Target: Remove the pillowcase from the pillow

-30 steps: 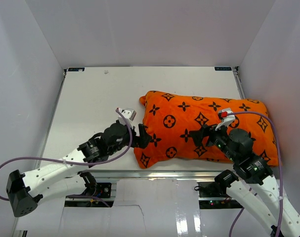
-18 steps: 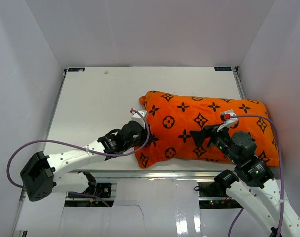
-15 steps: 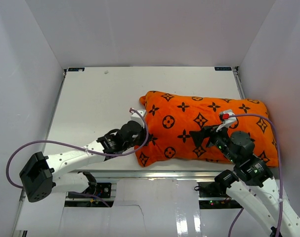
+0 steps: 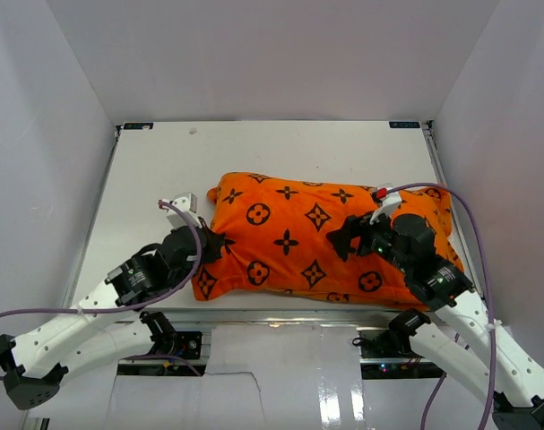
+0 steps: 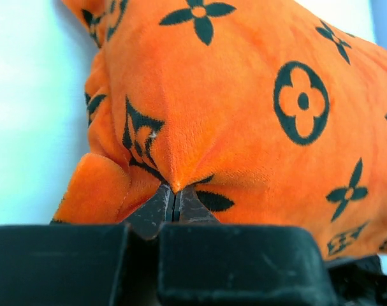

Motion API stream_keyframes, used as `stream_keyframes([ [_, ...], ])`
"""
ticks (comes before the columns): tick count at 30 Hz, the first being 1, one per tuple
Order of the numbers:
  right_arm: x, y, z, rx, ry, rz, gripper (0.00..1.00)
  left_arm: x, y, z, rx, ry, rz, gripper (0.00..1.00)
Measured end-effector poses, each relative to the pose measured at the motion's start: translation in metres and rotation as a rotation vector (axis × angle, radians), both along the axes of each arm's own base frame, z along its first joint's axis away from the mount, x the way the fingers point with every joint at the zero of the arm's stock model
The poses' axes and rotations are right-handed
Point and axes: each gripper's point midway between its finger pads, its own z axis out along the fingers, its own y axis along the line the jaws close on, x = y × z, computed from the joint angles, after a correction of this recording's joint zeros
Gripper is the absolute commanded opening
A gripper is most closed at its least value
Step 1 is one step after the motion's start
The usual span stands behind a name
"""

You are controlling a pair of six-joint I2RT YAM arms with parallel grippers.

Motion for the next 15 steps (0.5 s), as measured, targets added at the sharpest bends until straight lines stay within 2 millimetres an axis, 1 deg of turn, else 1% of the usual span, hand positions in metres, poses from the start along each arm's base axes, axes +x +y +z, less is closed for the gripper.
stream_keyframes([
  [3,0.002,0.003,-0.009,0.000,0.006,0.008,0.91,-0.003,0.022,0.006,0.033,0.001,0.067,0.00],
  [6,0.007,0.009,-0.018,0.003,0.017,0.014,0.92,-0.006,0.041,0.004,0.065,0.006,0.125,0.00],
  [9,0.020,0.025,-0.028,0.018,0.037,0.039,0.93,-0.010,0.051,0.004,0.064,0.006,0.157,0.00],
  [12,0.040,0.049,-0.041,0.049,0.049,0.074,0.95,-0.010,0.057,0.010,0.022,-0.021,0.185,0.00],
  [14,0.056,0.066,-0.047,0.057,0.051,0.094,0.95,-0.009,0.060,-0.001,-0.008,-0.054,0.191,0.07],
  [15,0.065,0.074,-0.045,0.061,0.048,0.100,0.95,-0.008,0.061,-0.011,-0.007,-0.061,0.200,0.09],
])
